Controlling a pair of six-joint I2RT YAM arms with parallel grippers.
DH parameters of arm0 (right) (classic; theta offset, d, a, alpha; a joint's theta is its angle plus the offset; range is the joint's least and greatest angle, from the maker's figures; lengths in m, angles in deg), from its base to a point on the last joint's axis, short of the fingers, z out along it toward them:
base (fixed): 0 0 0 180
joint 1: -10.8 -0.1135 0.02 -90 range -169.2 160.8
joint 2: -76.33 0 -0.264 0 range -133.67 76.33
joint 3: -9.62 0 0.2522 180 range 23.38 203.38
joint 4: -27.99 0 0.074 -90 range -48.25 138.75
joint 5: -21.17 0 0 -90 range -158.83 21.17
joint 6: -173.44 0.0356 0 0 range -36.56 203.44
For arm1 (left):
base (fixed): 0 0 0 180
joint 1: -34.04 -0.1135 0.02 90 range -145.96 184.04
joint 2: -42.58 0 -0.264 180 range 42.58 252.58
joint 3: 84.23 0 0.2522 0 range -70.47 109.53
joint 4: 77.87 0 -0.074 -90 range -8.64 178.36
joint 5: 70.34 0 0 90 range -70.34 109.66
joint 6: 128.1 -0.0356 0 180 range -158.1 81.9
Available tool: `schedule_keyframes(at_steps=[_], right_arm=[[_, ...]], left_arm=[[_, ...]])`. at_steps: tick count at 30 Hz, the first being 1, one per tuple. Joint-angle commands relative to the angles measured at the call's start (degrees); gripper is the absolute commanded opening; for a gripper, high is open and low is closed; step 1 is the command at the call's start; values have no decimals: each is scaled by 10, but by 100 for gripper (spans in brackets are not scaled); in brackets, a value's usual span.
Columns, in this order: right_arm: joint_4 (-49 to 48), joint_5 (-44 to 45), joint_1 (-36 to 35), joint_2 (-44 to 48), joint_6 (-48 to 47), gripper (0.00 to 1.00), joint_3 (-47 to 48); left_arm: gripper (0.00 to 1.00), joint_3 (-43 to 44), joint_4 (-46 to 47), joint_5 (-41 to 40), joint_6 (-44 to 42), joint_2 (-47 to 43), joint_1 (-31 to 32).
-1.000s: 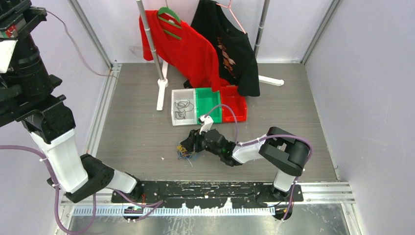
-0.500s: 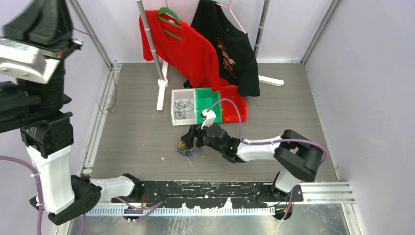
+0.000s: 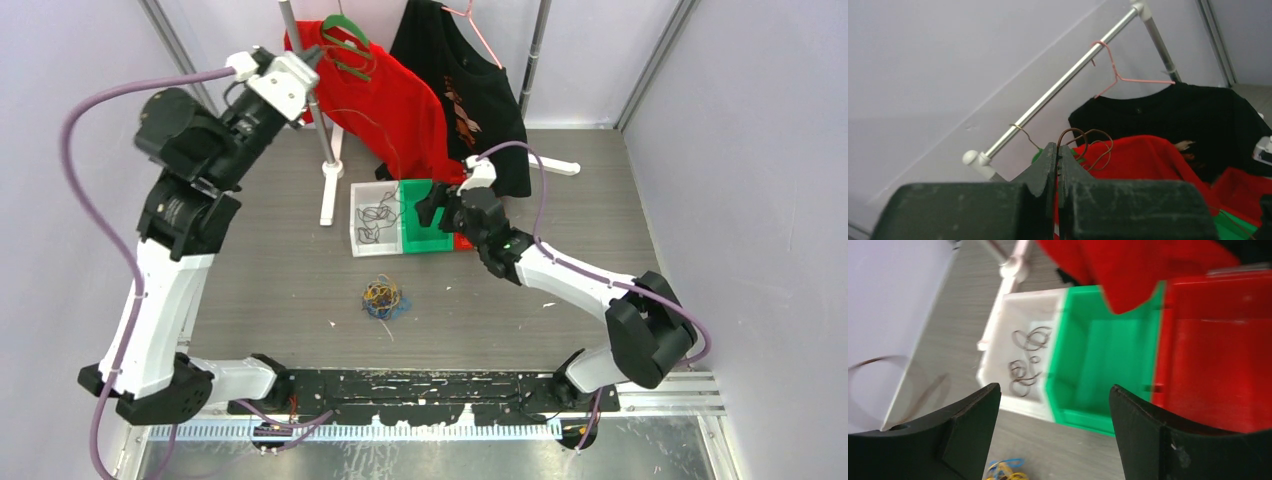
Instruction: Untangle the cables
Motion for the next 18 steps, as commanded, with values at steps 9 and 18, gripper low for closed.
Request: schedule_keyframes(at_steps=[9,18], right_arm=[[26,103,48,73,9,84,-53],[36,131,54,109,5,83,-88]], left_arm=[[0,-73,81,-17,-40,59,2],[0,-97,102,-34,-47,85,0]])
